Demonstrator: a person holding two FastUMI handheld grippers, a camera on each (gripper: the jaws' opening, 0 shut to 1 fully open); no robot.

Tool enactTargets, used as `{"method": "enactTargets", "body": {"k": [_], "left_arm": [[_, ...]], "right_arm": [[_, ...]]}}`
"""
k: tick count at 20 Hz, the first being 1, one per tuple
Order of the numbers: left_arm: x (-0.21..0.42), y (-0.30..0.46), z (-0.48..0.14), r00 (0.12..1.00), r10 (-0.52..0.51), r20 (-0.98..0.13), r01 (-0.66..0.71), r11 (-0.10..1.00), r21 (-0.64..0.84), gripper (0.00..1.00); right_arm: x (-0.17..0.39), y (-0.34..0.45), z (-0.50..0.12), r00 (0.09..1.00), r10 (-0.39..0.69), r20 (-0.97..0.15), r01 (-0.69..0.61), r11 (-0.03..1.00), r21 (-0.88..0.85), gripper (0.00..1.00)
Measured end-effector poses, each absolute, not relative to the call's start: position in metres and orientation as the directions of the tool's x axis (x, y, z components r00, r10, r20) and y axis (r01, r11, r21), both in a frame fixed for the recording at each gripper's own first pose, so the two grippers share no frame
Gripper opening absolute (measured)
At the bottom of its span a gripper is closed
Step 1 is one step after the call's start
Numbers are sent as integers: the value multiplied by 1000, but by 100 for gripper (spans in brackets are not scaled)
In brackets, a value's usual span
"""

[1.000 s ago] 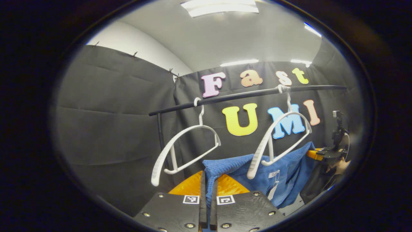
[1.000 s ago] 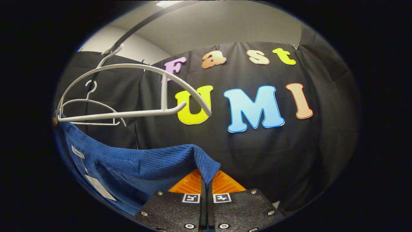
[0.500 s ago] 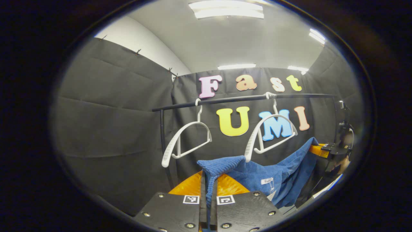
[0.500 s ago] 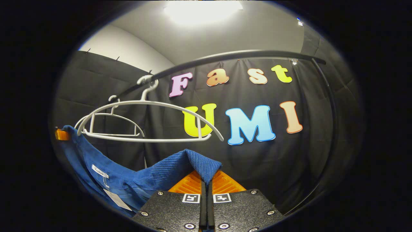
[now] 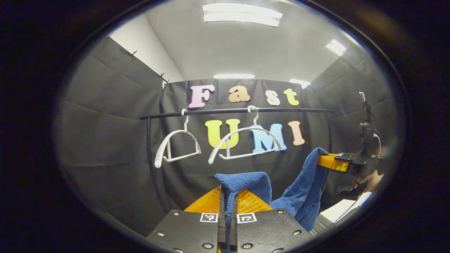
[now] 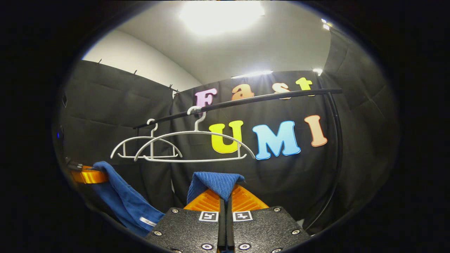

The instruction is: Grasp the clothes on the hanger with both hands and then place them into the laundry hamper below.

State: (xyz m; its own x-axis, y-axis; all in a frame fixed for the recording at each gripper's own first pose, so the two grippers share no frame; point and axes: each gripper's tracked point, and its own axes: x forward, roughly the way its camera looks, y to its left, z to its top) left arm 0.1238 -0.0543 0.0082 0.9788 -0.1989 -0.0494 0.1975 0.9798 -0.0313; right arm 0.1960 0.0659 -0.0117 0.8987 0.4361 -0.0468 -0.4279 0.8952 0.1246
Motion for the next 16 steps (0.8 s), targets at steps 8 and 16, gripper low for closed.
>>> {"method": "enactTargets", "body": {"k": [8,16], "left_arm": [[104,-105,-42,954,-281,-103,268,956,-120,4],[94,-118,-133,925,-289,-246,270,957,-106,9]], "right_arm": [[129,91,-61,863,479,-160,-460,876,142,0],[100,109,-159,799,487,-353,-465,872,149,1]]}}
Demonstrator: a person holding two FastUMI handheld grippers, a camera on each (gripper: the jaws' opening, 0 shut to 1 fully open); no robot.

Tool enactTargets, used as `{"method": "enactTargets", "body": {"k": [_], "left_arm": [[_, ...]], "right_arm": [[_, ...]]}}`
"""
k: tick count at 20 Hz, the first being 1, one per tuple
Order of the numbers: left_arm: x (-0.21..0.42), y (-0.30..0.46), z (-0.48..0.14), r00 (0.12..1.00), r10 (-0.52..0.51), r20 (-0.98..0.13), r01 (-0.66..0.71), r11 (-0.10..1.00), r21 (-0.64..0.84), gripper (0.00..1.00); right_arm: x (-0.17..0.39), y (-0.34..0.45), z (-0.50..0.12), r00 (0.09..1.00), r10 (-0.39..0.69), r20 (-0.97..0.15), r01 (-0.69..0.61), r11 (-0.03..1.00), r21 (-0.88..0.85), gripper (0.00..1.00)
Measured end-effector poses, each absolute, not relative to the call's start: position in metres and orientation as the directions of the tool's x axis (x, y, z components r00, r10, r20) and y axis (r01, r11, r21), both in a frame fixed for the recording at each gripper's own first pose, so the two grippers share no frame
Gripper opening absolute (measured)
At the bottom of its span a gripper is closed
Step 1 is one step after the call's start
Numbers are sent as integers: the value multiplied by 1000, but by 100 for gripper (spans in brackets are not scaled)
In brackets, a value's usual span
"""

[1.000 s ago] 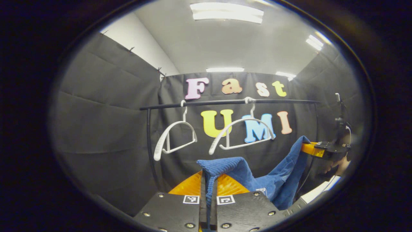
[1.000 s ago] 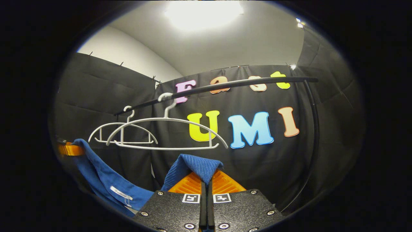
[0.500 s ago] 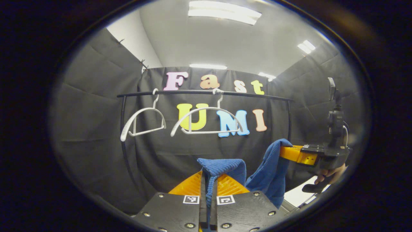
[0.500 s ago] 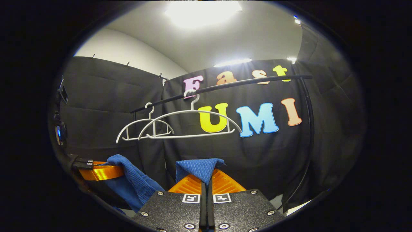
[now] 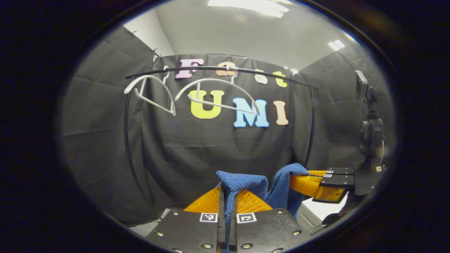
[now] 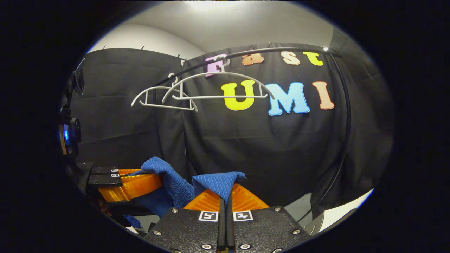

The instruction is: Grasp the clothes on the hanger with both hands and then place them into the laundry hamper below.

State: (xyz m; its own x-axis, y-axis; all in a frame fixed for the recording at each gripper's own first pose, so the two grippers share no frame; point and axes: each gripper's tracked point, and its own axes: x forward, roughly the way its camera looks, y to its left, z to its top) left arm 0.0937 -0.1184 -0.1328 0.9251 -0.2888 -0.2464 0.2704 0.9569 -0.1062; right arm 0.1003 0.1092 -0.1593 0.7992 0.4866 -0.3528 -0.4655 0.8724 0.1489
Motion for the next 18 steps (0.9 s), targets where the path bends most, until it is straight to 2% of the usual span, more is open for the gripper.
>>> {"method": "enactTargets", "body": {"k": [1,2,3,4,5,9,15,16,17,18], "left_arm": [[92,-121,-144,918,-292,-268,275,956,-99,9],[90,-125,-156,911,-291,-291,275,957,-94,5],[90,-128,-168,904,-292,-313,276,956,-94,9],[99,-138,-189,895,-289,-339,273,957,-95,9],[100,-139,-202,887,-285,-364,268,959,-97,5],[86,-131,-251,849,-242,-470,235,969,-74,5],[67,-113,-338,734,-180,-654,186,981,-61,8],[62,-114,-353,714,-177,-677,181,981,-66,3],[60,-113,-362,699,-174,-693,175,982,-69,12],[53,-111,-368,686,-165,-709,167,984,-68,13]], "right_arm": [[97,111,-172,790,483,-377,-463,874,148,1],[93,112,-185,782,476,-401,-460,876,142,1],[86,112,-197,772,470,-427,-459,878,136,1],[79,113,-210,760,465,-454,-460,878,130,1],[73,115,-224,744,461,-484,-461,878,127,1],[58,113,-271,685,443,-578,-478,872,103,2],[32,107,-329,573,401,-715,-513,856,69,4],[27,106,-335,553,396,-733,-522,850,65,6],[24,106,-341,537,388,-749,-532,845,56,8],[22,104,-344,527,377,-761,-541,840,42,11]]}}
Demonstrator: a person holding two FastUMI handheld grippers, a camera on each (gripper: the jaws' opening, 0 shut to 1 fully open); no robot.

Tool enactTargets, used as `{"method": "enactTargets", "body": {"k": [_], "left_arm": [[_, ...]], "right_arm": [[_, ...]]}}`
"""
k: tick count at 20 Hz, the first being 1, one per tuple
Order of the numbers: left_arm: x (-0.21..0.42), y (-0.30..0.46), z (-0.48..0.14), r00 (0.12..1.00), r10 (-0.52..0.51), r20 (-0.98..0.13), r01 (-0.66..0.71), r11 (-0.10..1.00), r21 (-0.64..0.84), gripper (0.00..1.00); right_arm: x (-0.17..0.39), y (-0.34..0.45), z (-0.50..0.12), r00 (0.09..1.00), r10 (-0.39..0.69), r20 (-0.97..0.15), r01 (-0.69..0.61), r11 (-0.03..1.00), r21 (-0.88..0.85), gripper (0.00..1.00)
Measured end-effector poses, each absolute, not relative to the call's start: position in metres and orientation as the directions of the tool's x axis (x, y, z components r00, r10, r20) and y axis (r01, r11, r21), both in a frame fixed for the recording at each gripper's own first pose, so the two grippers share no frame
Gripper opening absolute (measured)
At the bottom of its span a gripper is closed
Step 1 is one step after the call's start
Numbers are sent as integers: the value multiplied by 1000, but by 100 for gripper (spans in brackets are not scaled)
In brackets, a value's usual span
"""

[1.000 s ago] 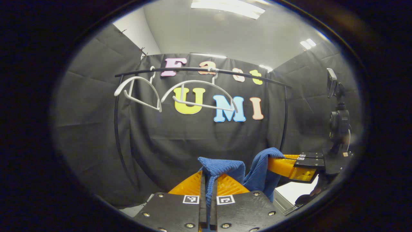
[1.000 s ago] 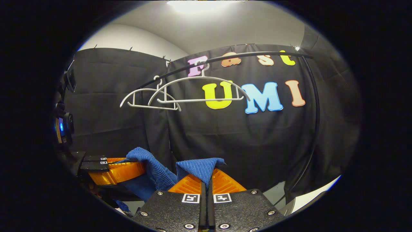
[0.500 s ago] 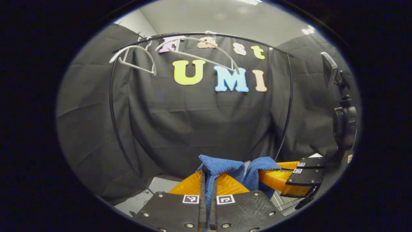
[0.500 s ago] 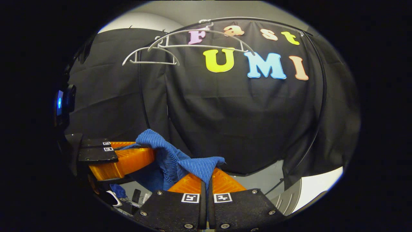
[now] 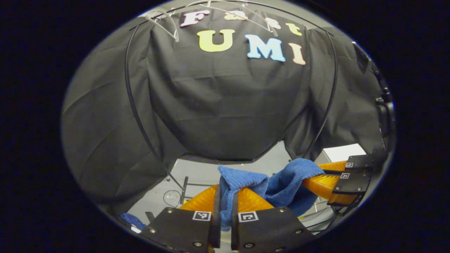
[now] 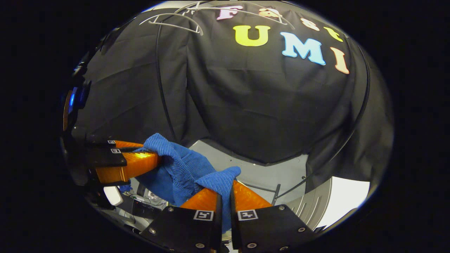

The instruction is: Grasp the clothes on the hanger with both hands and then place them into the laundry hamper below.

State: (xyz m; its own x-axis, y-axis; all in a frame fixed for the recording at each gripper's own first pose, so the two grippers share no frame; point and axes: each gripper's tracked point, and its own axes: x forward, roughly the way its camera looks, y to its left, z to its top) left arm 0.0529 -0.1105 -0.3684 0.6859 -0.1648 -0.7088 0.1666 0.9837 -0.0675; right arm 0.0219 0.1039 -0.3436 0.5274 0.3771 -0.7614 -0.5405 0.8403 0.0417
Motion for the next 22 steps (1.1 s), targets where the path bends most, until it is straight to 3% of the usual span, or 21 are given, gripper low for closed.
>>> {"method": "enactTargets", "body": {"k": [1,3,6,8,15,22], "left_arm": [[48,-109,-369,679,-165,-715,163,984,-73,16],[44,-93,-356,717,-158,-679,161,985,-59,48],[42,-72,-315,775,-148,-615,164,986,-30,96],[49,-69,-282,816,-150,-559,168,986,-18,95],[60,-46,-143,928,-166,-335,174,985,-6,100],[44,-9,-24,985,-128,-117,129,992,1,100]], "right_arm": [[15,104,-347,515,367,-775,-550,835,31,13],[10,97,-348,518,355,-778,-550,835,14,34],[1,92,-325,562,342,-754,-519,855,1,90],[9,91,-294,613,345,-711,-493,870,-3,95],[45,84,-148,831,341,-441,-396,917,-38,95],[38,56,-31,928,306,-213,-322,946,-44,95]]}}
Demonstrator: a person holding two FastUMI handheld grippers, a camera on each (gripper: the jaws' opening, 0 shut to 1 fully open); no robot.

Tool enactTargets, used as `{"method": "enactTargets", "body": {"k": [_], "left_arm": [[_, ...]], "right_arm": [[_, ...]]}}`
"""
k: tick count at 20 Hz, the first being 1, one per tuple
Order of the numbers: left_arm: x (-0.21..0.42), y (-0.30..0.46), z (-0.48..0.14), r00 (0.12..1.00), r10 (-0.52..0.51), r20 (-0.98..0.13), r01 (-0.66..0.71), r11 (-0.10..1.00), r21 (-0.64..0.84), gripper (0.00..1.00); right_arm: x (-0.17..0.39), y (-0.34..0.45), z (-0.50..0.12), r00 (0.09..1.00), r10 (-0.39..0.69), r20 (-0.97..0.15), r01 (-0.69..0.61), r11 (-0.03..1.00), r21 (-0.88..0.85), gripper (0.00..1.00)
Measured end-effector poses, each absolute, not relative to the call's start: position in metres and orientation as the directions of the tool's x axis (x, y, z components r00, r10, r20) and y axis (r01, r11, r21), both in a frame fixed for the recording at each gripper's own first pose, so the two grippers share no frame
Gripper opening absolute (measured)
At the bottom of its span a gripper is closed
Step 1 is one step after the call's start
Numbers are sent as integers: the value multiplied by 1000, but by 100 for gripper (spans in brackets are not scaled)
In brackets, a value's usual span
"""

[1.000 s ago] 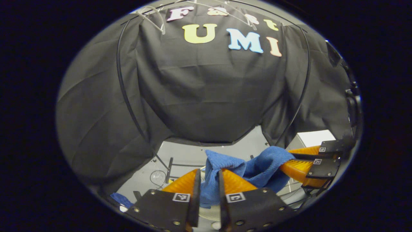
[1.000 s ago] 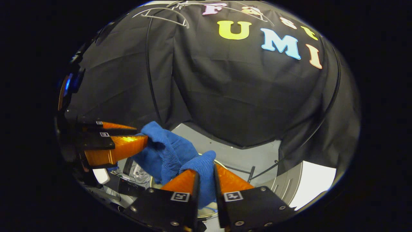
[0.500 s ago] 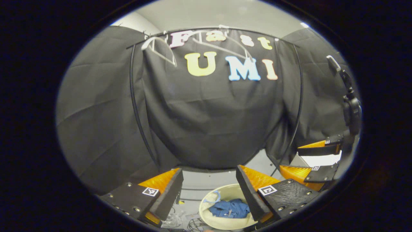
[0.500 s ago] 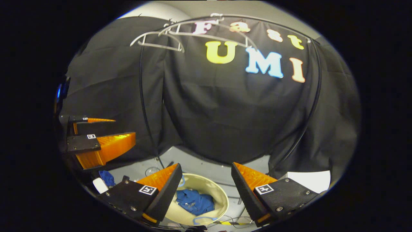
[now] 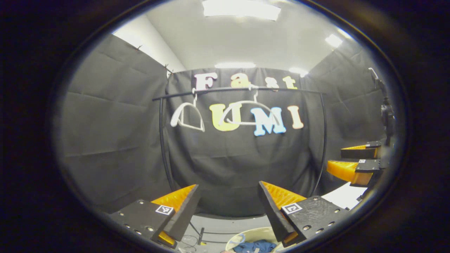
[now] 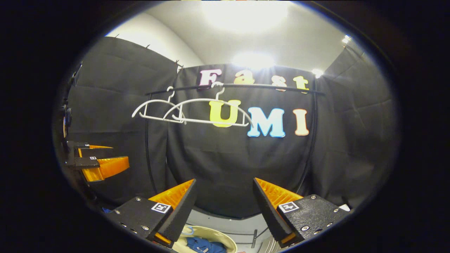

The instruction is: Grasp the clothes on the hanger with both hands and then place them into the laundry hamper below.

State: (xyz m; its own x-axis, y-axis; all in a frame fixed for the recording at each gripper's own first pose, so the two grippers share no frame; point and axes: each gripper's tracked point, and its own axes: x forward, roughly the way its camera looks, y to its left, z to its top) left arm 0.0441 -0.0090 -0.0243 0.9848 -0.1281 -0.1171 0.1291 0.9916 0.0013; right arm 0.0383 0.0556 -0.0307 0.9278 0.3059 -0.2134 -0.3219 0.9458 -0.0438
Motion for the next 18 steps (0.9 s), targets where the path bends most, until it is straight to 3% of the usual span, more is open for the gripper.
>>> {"method": "enactTargets", "body": {"k": [8,18], "left_arm": [[15,26,42,999,-47,3,47,998,37,100],[-15,60,46,998,50,48,-50,999,9,100]], "right_arm": [[25,-2,43,981,184,-66,-187,982,-43,95],[7,-41,32,997,68,-44,-70,996,-49,95]]}}
